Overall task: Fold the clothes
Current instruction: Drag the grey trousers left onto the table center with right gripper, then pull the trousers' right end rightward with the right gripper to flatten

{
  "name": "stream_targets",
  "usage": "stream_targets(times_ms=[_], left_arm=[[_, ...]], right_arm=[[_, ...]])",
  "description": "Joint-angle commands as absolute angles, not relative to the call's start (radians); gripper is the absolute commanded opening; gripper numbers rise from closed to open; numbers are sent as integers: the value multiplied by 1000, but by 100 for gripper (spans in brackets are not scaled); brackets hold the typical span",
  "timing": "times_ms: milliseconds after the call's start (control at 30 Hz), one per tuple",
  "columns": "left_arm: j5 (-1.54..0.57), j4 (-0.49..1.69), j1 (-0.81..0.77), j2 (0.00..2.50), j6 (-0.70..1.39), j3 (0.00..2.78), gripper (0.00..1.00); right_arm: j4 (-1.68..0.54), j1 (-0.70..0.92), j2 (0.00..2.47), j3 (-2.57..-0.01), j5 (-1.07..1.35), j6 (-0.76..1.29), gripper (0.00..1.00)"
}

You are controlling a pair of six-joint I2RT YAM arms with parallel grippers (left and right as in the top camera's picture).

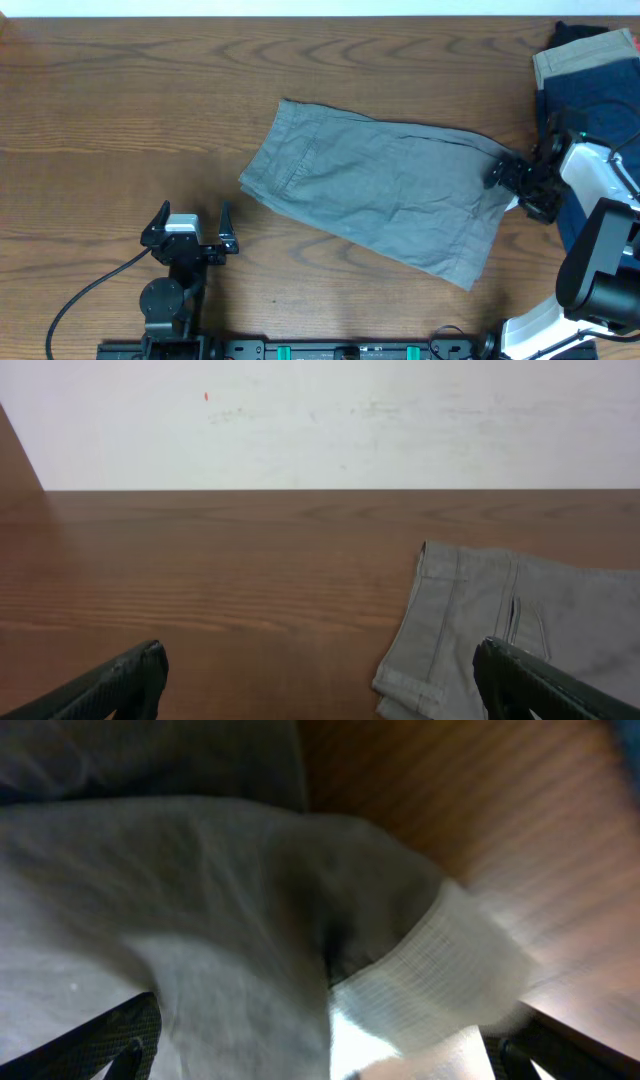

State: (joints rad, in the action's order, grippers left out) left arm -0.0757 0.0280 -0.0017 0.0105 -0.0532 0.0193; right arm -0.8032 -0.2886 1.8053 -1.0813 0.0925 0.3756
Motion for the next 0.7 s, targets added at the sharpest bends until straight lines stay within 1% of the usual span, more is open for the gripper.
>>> stream_targets(times_ms=[0,67,133,233,333,400,500,567,633,667], left_arm=[[-100,63,1,5,-59,4,98],[-100,63,1,5,-59,4,98],[-100,63,1,5,-59,4,98],[-100,63,1,5,-59,4,98],[-100,63,1,5,-59,4,98],[-100,63,1,5,-59,4,98],[-100,63,1,5,-59,4,98],[-100,63,1,5,-59,4,98],[-100,63,1,5,-59,4,98],[-100,63,1,5,-59,4,98]], right_arm=[[-757,-292,1796,-1026,167,389,98],[-723,-290,1797,-998,188,388,97],[-696,-285,1797,-976,192,389,93],[-669,-278,1797,-960,192,389,81],[-653,-274,1797,-960,192,389,64],[-629,-274,1797,-960,192,389,51],[-571,-274,1797,-960,207,389,25],[-533,-273,1797,-960,235,389,10],[-500,-274,1797,-960,263,389,2],[-482,-273,1797,-960,271,389,1]])
